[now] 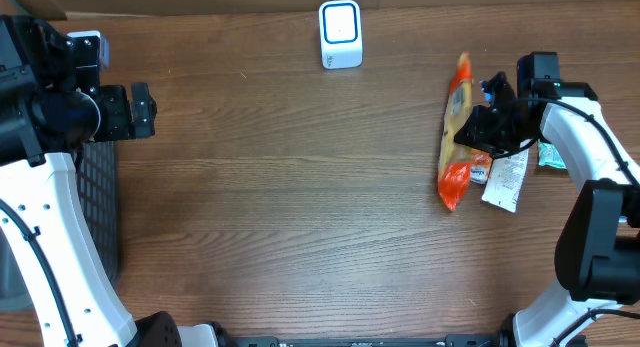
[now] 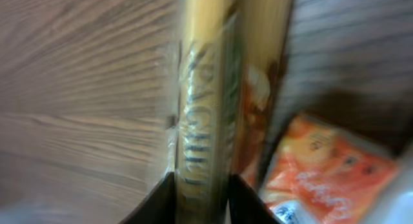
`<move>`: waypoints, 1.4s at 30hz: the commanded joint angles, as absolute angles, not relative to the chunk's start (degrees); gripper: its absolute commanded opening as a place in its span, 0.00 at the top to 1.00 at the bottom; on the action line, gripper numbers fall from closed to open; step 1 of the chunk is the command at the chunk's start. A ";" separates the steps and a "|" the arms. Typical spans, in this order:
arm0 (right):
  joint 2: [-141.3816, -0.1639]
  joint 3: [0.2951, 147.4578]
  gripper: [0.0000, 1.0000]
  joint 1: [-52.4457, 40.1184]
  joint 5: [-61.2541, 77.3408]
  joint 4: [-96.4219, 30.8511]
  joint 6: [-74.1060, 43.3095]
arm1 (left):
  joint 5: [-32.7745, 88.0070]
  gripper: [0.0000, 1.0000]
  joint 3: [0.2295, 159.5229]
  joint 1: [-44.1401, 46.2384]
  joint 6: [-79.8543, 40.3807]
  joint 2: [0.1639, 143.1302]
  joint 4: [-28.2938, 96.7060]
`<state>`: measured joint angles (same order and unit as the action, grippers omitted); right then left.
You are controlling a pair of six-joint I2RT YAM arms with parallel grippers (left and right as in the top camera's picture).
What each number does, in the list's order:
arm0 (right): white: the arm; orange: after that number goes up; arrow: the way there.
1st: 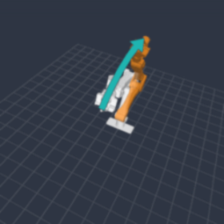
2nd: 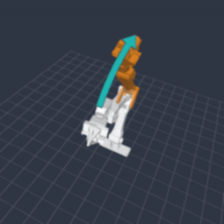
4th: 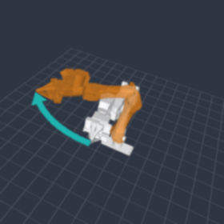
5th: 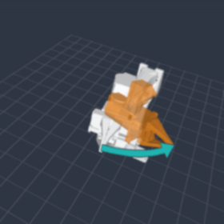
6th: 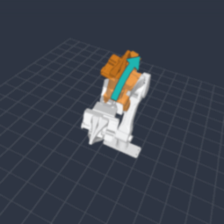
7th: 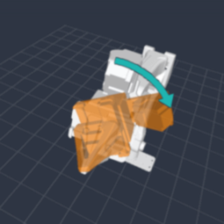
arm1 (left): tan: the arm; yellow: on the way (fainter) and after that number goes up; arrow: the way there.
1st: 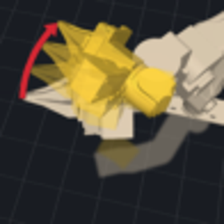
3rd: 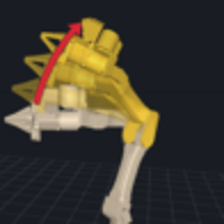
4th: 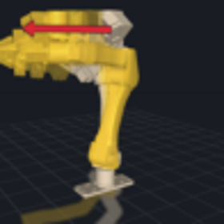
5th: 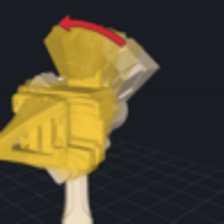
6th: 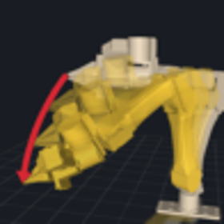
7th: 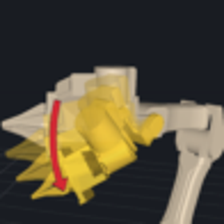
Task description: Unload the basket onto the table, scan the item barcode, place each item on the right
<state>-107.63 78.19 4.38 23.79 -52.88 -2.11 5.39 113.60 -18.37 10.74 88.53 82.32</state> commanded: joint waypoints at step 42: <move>-86.96 108.03 0.31 -7.16 15.27 -74.96 -6.04 | 5.80 0.00 113.56 -17.98 11.60 88.82 82.28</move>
<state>-93.12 101.75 -5.93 15.44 -73.36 -5.89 5.39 113.60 -18.37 10.74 88.53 82.32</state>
